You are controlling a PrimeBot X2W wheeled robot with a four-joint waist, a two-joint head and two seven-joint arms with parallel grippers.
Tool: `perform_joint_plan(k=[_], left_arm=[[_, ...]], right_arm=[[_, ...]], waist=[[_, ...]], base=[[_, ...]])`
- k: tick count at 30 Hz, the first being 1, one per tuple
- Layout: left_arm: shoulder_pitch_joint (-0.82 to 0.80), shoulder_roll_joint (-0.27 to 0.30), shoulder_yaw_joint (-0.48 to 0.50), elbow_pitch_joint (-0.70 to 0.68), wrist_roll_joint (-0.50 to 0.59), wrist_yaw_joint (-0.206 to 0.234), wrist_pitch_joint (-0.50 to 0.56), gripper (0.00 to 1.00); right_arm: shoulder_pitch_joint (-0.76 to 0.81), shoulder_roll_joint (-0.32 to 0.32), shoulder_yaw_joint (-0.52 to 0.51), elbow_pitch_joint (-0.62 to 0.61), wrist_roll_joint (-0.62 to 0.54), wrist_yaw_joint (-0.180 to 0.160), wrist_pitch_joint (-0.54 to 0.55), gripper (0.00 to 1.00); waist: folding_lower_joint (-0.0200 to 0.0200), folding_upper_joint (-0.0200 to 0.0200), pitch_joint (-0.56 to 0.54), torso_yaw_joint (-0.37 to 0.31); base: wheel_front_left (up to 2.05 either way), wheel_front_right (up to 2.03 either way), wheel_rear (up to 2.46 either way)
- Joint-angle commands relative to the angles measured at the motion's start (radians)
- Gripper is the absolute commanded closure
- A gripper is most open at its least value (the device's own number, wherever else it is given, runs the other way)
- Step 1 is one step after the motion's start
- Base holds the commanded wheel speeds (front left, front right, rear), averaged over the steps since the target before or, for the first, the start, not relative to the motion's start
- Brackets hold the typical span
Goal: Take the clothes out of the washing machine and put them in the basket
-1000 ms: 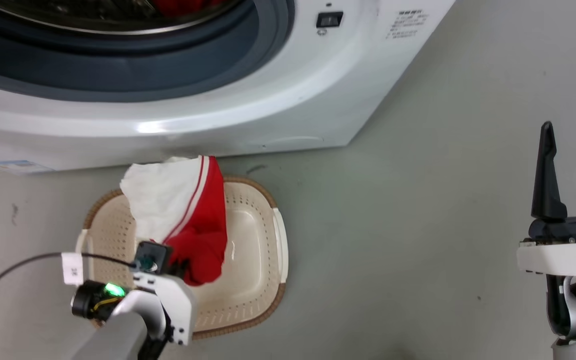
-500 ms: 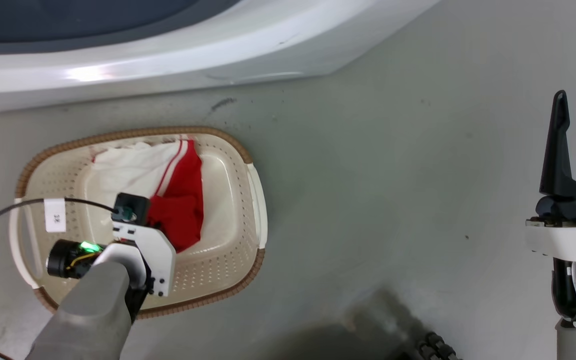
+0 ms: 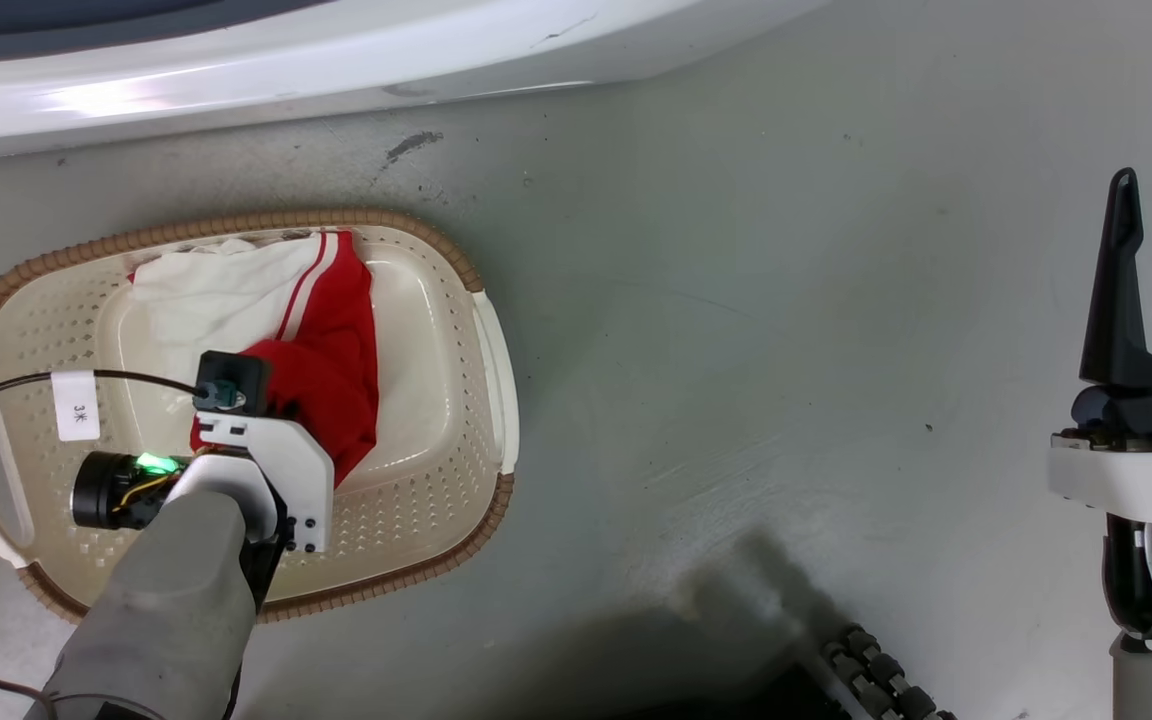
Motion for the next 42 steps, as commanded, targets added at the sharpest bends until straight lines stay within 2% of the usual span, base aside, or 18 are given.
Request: perform_joint_plan(k=[1, 6, 14, 19, 25, 33, 37, 42], left_arm=[[-0.012, 0.004, -0.001, 0.008, 0.005, 0.018, -0.02, 0.0], [0.013, -0.006, -0.009, 0.018, 0.003, 0.021, -0.052, 0.0], [0.065, -0.022, 0.003, 0.022, -0.019, -0.003, -0.101, 0.0], [0.094, -0.021, 0.01, -0.021, -0.017, -0.008, -0.121, 0.0], [0.133, 0.003, 0.049, -0.145, -0.011, -0.014, -0.121, 0.0], [0.18, 0.066, 0.138, -0.412, 0.061, 0.031, -0.122, 0.0], [0.167, 0.103, 0.176, -0.528, 0.098, 0.048, -0.122, 0.0], [0.111, 0.155, 0.209, -0.62, 0.112, 0.046, -0.118, 0.0]], right_arm=[[-0.008, 0.001, 0.003, 0.003, -0.006, -0.001, -0.002, 0.0], [-0.017, 0.001, 0.009, 0.016, -0.007, -0.001, -0.002, 0.0], [-0.004, 0.0, 0.016, 0.048, -0.004, -0.001, -0.002, 0.0], [0.013, 0.0, 0.007, 0.068, -0.001, -0.001, -0.002, 0.0], [0.032, 0.0, -0.001, 0.083, -0.001, -0.001, -0.002, 0.0], [0.048, 0.0, -0.002, 0.087, 0.009, -0.001, -0.002, 0.0], [0.048, 0.0, 0.005, 0.088, 0.02, -0.001, -0.002, 0.0], [0.052, 0.0, 0.006, 0.093, 0.041, -0.001, -0.002, 0.0]], waist=[[-0.0001, 0.0, -0.006, 0.003], [-0.0001, 0.0, -0.047, 0.006], [-0.0001, 0.0, -0.169, 0.02], [-0.0001, 0.0, -0.249, 0.033], [-0.0001, 0.0, -0.31, 0.049], [-0.0001, 0.0, -0.355, 0.045], [-0.0001, 0.0, -0.354, 0.029], [-0.0001, 0.0, -0.335, -0.007]], base=[[0.0, 0.0, 0.0], [0.0, 0.0, 0.0], [0.0, 0.0, 0.0], [0.0, 0.0, 0.0], [0.0, 0.0, 0.0], [0.0, 0.0, 0.0], [0.0, 0.0, 0.0], [0.0, 0.0, 0.0]])
